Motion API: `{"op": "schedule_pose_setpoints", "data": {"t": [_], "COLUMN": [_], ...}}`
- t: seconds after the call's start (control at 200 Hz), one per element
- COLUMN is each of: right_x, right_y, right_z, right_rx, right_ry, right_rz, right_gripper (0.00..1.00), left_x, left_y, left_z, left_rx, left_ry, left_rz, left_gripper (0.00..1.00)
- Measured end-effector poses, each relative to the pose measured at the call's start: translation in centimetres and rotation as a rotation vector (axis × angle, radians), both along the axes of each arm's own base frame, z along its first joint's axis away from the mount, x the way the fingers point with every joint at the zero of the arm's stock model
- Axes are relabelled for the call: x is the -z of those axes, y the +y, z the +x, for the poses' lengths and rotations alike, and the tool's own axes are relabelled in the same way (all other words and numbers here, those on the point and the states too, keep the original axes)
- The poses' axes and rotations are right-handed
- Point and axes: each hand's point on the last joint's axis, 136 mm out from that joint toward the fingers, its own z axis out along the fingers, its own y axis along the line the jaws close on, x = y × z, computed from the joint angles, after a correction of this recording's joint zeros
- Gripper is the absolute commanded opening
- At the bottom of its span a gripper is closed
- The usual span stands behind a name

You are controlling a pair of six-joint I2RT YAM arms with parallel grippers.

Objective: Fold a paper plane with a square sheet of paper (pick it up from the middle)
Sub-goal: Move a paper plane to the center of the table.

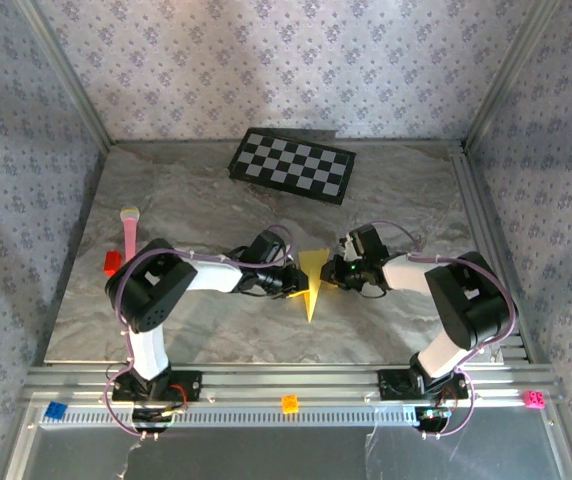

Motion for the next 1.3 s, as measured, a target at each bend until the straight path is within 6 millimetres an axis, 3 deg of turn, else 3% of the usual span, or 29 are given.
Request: {"op": "schedule_pose_setpoints", "data": {"t": [0.34,1.054,1.299], "right_x": [0.0,0.0,0.0], "right_y": [0.0,0.0,0.0], "right_z": [0.0,0.0,0.0], "right_rx": [0.000,0.002,0.003], "right_ry": [0.000,-0.002,-0.004], "right_rz": [0.000,0.003,0.005], "right_gripper": [0.18,0.18,0.18], "left_x": [-0.1,0.3,0.3], "left_y": [1.0,0.0,-1.2], "left_z": [0.2,0.4,0.4], "left_rx": [-0.028,-0.017,-0.016], "left_ry": [-0.024,0.046,0.033], "left_rz": [0.088,0.125,0.081], "left_gripper": [0.29,0.22,0.20]}}
